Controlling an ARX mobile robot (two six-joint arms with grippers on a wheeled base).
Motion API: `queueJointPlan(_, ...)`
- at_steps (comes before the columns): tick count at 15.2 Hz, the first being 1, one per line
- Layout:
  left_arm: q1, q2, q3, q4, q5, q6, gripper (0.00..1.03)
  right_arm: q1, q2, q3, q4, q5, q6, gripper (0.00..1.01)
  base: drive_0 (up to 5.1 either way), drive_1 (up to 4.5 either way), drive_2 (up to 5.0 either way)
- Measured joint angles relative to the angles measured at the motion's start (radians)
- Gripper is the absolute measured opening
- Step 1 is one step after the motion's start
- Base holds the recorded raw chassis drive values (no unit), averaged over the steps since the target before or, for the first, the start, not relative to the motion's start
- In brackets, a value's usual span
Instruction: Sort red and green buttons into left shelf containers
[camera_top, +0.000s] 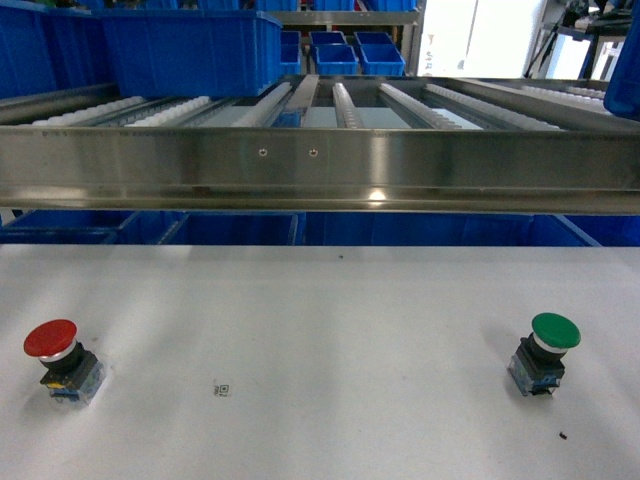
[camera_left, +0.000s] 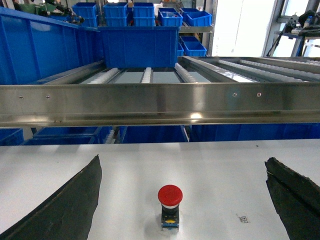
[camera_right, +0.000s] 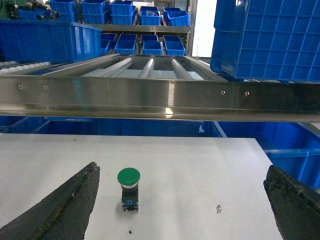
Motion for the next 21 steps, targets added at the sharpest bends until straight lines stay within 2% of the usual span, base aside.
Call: queueJointPlan(21,0.0,0.0,0.0,0.0,0.0,0.0,0.98,0.0,0.0,0.0,0.0,0.0,0.0,0.98,0.0,0.0,0.0)
